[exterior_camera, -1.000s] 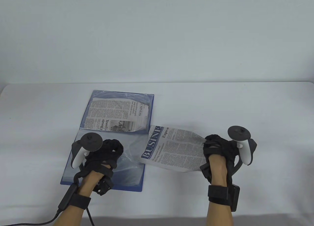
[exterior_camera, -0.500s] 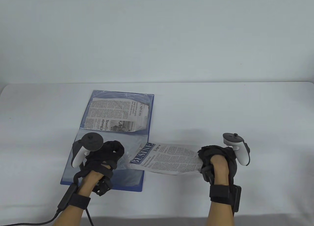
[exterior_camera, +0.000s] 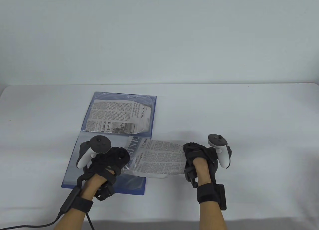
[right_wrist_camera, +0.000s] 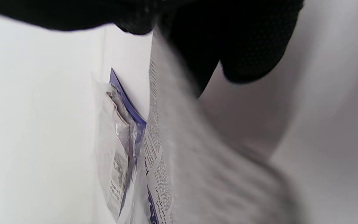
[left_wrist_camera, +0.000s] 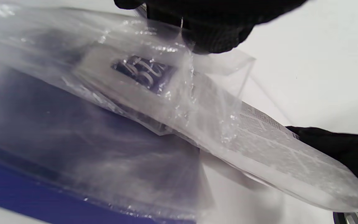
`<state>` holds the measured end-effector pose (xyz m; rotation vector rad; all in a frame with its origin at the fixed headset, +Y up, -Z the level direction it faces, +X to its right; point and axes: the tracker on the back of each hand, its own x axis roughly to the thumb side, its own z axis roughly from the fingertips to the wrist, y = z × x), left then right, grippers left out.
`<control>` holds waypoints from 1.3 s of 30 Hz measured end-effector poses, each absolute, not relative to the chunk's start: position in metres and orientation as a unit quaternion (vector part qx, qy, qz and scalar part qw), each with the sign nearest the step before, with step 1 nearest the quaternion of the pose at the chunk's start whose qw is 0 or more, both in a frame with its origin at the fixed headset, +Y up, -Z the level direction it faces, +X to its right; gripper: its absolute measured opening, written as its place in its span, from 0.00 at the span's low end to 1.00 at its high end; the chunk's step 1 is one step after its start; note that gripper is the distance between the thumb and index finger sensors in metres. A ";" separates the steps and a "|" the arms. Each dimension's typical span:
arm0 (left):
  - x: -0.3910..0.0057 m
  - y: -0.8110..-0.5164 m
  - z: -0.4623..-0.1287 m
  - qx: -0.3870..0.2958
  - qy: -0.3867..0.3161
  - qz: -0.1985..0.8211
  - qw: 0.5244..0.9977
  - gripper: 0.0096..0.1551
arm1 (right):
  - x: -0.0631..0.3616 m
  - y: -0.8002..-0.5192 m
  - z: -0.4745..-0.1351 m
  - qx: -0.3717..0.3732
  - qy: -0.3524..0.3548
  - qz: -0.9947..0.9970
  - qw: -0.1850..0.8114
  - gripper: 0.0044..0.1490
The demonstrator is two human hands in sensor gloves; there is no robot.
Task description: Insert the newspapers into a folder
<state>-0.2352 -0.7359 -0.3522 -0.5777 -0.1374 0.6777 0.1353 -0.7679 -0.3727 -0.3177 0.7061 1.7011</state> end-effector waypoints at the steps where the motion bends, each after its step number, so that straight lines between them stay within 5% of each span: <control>1: -0.234 -0.737 -0.352 -0.281 -0.066 0.324 0.901 0.22 | 0.129 -0.768 -0.372 -0.136 0.319 0.732 0.587 0.43; 5: -0.232 -0.741 -0.353 -0.288 -0.062 0.310 0.904 0.22 | 0.104 -0.766 -0.373 -0.111 0.369 0.747 0.541 0.60; 12: -0.234 -0.738 -0.354 -0.299 -0.070 0.315 0.898 0.22 | 0.070 -0.756 -0.380 -0.055 0.291 0.796 0.527 0.57; 26: -0.231 -0.739 -0.353 -0.303 -0.080 0.317 0.895 0.22 | 0.004 -0.761 -0.374 0.036 0.270 0.771 0.575 0.61; 36: -0.234 -0.736 -0.356 -0.299 -0.080 0.351 0.884 0.22 | -0.029 -0.783 -0.370 0.112 0.328 0.808 0.476 0.60; 39: -0.236 -0.738 -0.357 -0.298 -0.077 0.372 0.876 0.22 | -0.033 -0.784 -0.368 0.108 0.341 0.758 0.546 0.61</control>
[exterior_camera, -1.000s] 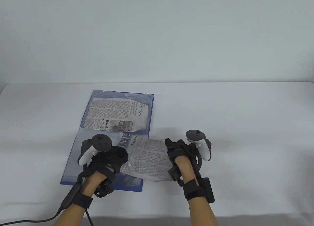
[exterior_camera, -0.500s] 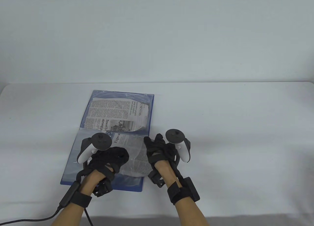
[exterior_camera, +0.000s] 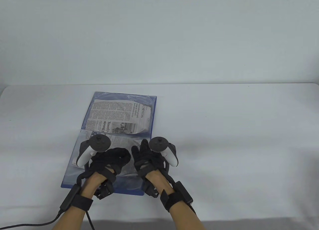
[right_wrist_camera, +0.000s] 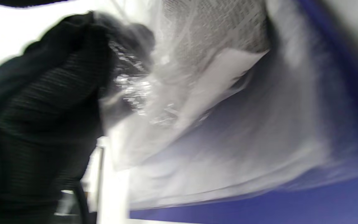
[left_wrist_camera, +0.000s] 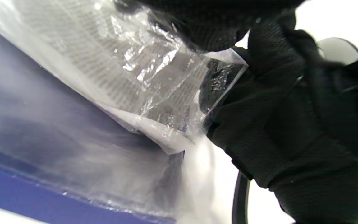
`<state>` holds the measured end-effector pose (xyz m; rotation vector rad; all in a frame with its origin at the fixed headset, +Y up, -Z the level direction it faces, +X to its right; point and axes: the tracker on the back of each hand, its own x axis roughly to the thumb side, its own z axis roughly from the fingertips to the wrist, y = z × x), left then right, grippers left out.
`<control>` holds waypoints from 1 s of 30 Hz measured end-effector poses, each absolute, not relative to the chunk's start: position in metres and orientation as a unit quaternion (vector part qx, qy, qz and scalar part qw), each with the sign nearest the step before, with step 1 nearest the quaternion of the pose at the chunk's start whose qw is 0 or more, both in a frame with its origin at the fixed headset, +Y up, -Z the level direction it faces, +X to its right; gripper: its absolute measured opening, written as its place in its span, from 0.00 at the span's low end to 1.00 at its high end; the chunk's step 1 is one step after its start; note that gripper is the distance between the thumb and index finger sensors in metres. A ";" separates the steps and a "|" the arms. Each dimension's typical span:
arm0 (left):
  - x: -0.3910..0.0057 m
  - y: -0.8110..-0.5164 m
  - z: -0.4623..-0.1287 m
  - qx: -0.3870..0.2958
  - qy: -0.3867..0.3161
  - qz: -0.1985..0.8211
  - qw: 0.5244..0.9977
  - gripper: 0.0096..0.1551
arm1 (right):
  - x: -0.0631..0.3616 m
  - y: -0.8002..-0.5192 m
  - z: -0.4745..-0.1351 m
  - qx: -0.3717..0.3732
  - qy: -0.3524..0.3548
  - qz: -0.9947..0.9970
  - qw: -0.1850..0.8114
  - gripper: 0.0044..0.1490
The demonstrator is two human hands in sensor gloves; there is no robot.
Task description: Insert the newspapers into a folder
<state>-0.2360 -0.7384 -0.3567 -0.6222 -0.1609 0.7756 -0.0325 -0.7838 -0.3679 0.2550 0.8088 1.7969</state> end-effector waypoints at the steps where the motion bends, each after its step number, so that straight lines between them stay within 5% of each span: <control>1: -0.237 -0.739 -0.357 -0.297 -0.076 0.380 0.873 0.22 | -0.033 -0.783 -0.367 0.105 0.334 0.749 0.563 0.62; 9: -0.242 -0.737 -0.356 -0.271 -0.064 0.412 0.868 0.22 | -0.008 -0.759 -0.366 0.102 0.301 0.794 0.518 0.60; 12: -0.246 -0.735 -0.355 -0.255 -0.060 0.433 0.862 0.22 | -0.004 -0.746 -0.361 0.133 0.290 0.853 0.413 0.45; 18: -0.248 -0.731 -0.354 -0.236 -0.051 0.450 0.860 0.22 | -0.049 -0.746 -0.348 0.152 0.368 0.900 0.178 0.39; 21: -0.251 -0.732 -0.353 -0.235 -0.043 0.455 0.858 0.22 | -0.053 -0.744 -0.348 0.122 0.303 0.926 0.188 0.23; 24: -0.254 -0.728 -0.351 -0.218 -0.047 0.475 0.851 0.23 | -0.049 -0.740 -0.351 0.110 0.266 0.928 0.237 0.21; 30: -0.249 -0.685 -0.338 -0.077 -0.076 0.415 0.904 0.33 | -0.026 -0.716 -0.361 0.111 0.192 0.890 0.398 0.20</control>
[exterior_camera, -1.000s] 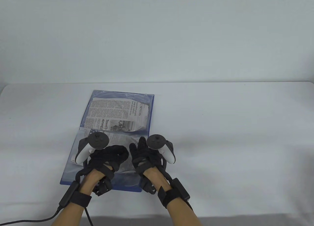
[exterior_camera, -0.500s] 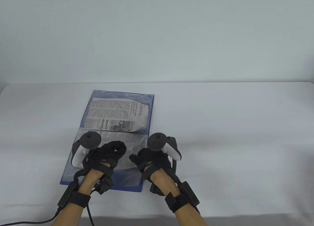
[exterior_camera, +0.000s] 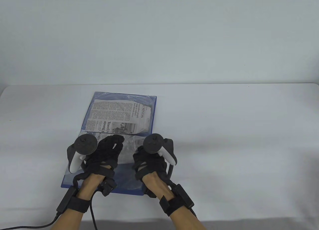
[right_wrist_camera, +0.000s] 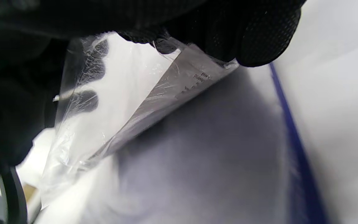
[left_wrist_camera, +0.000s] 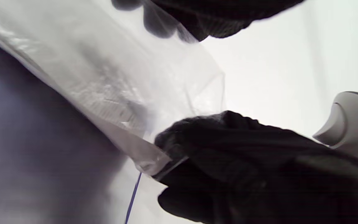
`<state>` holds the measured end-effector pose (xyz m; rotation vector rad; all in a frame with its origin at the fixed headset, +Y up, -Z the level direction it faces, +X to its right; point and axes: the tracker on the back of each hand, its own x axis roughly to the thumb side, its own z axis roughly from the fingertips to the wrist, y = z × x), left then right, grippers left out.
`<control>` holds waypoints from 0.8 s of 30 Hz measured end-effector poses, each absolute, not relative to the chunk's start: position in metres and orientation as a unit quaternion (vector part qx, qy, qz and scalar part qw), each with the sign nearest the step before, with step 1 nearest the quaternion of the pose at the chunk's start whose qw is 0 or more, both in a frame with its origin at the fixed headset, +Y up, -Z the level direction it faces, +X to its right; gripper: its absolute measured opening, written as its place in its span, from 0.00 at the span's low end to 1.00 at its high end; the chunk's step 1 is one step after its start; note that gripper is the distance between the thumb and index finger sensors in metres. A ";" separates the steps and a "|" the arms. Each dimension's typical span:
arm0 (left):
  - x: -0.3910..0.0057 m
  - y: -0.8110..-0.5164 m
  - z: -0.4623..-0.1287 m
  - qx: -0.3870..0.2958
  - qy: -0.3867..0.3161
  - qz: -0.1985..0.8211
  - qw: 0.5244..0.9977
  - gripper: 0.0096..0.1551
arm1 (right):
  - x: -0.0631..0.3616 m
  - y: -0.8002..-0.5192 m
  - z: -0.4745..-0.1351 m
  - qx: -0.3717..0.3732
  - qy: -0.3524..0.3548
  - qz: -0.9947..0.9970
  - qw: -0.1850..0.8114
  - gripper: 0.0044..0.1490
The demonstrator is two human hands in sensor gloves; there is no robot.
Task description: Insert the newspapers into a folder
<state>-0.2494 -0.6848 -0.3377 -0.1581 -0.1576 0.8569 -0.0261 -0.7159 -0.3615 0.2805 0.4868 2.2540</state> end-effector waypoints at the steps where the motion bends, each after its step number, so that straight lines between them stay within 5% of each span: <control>1: -0.248 -0.678 -0.335 -0.059 -0.082 0.405 0.909 0.33 | -0.023 -0.712 -0.364 0.109 0.186 0.887 0.408 0.20; 11: -0.263 -0.642 -0.313 0.076 -0.050 0.423 0.901 0.31 | -0.002 -0.676 -0.421 0.008 0.146 0.847 0.510 0.21; 20: -0.299 -0.670 -0.331 -0.023 0.074 0.482 0.873 0.32 | 0.004 -0.675 -0.489 -0.084 0.139 0.827 0.539 0.22; 24: -0.320 -0.688 -0.341 -0.085 0.136 0.492 0.856 0.33 | 0.004 -0.694 -0.509 -0.083 0.169 0.777 0.600 0.35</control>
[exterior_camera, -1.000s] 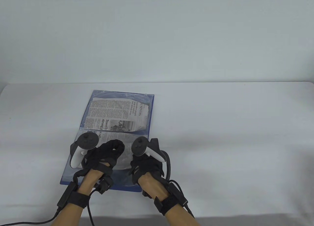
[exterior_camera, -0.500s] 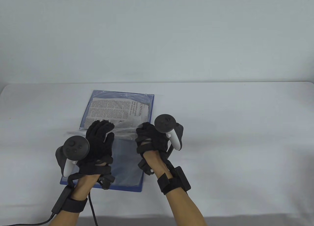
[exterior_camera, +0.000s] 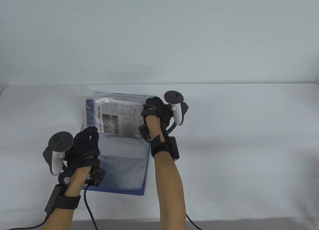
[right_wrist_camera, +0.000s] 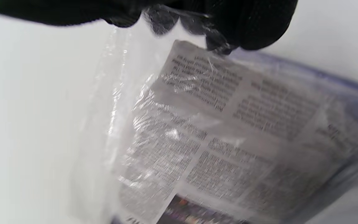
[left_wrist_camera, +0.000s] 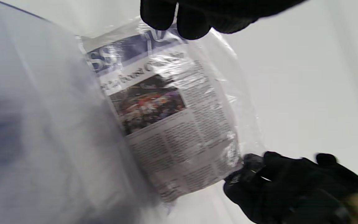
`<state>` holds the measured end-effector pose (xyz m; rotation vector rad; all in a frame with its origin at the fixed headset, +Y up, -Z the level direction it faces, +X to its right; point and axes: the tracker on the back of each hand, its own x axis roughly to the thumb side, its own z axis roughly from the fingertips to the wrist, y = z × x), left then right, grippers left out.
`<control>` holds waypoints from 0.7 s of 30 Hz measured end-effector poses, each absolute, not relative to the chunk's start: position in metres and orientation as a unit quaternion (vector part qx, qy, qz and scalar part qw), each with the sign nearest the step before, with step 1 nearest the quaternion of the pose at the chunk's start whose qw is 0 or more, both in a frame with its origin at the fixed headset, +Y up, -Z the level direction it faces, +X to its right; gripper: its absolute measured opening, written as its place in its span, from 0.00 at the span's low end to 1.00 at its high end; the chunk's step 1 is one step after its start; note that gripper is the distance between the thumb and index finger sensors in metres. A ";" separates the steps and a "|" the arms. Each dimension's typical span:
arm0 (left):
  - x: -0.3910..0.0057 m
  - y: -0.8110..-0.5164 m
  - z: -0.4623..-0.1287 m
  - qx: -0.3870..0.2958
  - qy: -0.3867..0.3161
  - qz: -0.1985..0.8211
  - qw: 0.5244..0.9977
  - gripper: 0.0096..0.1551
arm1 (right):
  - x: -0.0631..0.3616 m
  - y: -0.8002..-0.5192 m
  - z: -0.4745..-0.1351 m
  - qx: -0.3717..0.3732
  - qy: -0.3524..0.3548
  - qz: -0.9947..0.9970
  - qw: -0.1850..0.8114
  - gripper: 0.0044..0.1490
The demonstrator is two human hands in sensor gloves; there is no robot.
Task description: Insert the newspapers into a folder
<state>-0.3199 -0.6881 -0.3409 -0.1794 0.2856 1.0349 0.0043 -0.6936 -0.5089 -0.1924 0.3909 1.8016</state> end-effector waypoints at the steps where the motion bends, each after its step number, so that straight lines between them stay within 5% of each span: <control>1: -0.328 -0.695 -0.343 -0.098 0.165 0.486 0.853 0.33 | 0.005 -0.694 -0.509 -0.092 0.157 0.794 0.580 0.37; 4: -0.353 -0.721 -0.348 -0.127 0.252 0.478 0.832 0.34 | 0.004 -0.685 -0.504 -0.085 0.123 0.857 0.494 0.38; 9: -0.384 -0.761 -0.349 -0.241 0.367 0.468 0.767 0.50 | 0.005 -0.680 -0.477 -0.037 0.126 0.889 0.438 0.40; 12: -0.382 -0.772 -0.352 -0.271 0.360 0.467 0.761 0.51 | 0.009 -0.695 -0.447 -0.013 0.190 0.905 0.380 0.42; 17: -0.364 -0.769 -0.355 -0.300 0.326 0.378 0.813 0.52 | 0.012 -0.764 -0.391 -0.049 0.395 0.878 0.265 0.54; 21: -0.354 -0.764 -0.353 -0.311 0.288 0.363 0.830 0.48 | 0.001 -0.783 -0.373 0.007 0.360 0.902 0.237 0.60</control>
